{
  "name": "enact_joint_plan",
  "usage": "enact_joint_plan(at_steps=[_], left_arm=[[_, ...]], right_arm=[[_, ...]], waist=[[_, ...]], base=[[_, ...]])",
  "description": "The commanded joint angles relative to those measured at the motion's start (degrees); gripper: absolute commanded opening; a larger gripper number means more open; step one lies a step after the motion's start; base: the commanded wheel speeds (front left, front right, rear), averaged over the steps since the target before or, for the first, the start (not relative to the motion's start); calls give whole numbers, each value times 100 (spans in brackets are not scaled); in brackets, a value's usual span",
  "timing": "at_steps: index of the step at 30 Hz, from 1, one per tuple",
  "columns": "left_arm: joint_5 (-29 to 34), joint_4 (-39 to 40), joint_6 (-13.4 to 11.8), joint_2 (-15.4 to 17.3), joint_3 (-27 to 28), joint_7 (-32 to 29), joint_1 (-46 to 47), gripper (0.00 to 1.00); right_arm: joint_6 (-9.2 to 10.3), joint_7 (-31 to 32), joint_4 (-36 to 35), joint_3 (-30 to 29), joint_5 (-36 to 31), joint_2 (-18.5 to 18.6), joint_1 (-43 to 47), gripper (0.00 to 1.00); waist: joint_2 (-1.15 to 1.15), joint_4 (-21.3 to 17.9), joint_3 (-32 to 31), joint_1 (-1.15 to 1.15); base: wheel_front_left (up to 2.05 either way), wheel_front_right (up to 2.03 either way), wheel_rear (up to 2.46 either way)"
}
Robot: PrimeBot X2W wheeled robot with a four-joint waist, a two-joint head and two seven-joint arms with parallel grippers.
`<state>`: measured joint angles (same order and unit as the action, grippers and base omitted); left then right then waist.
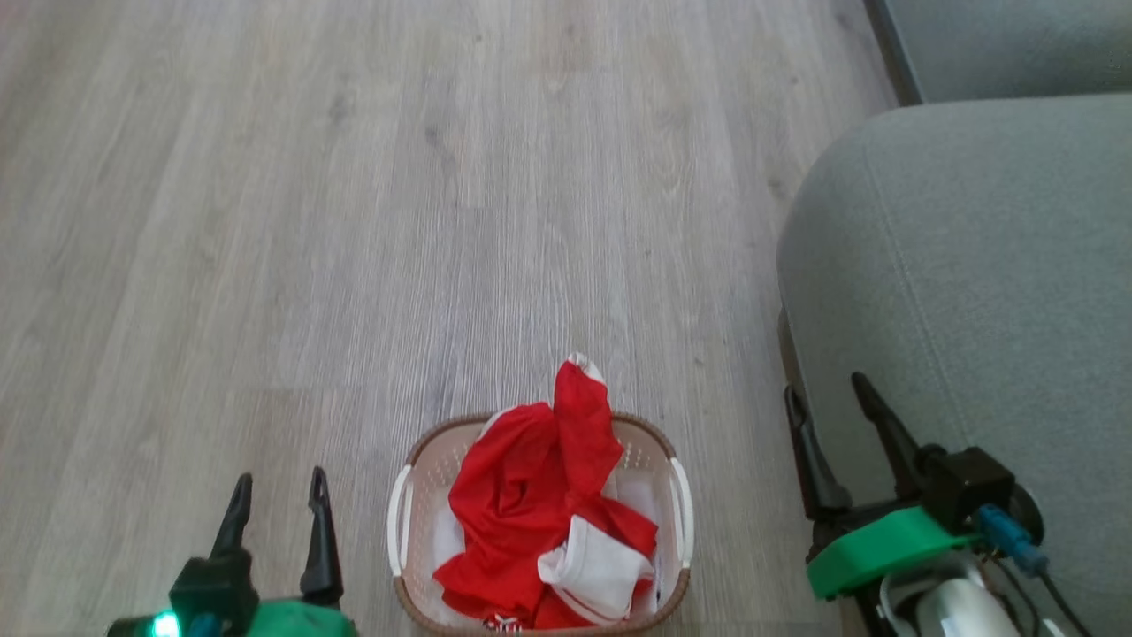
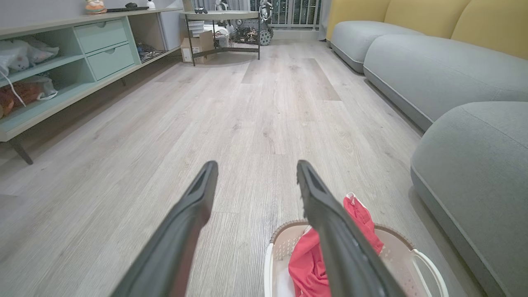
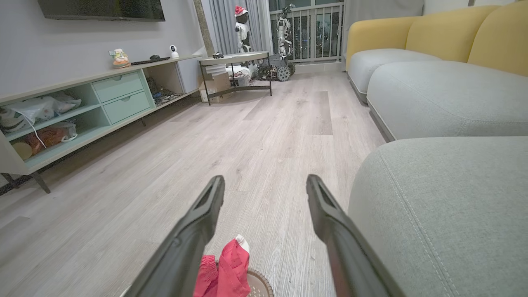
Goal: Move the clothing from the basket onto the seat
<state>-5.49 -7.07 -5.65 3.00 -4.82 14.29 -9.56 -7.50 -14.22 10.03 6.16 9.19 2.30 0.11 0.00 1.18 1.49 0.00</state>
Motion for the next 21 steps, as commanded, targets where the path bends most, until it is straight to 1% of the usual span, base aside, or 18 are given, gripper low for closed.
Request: enact_joint_plan(at_steps=[1,4,10,17,21], left_arm=[[56,149,35,-12,148,71,389,100],[98,48,95,-12,31,71,669,100],[96,-361,145,-12,-347,71,1380,100],[55,-1087,193,-12,-835,71,2315,100],[99,-1740,260,-12,-1131,71,2852,100]], right_arm=[[1,-78,-251,84,-57,57,-335,100],[1,-78,-366,-18,-133,57,-475,100],[1,-78,-605,-251,-339,57,-866,100],[1,-78,-887,-565,-518,57,-1406,100],[1,-78,-1063,-670,-554,57,-1688,100]], waist=[[0,24,208,0],[0,44,541,0],[0,57,1425,0],[0,-38,2451,0],[0,-122,2974,0]], base=[[0,0,0],[0,0,0],[0,0,0],[0,0,0],[0,0,0]])
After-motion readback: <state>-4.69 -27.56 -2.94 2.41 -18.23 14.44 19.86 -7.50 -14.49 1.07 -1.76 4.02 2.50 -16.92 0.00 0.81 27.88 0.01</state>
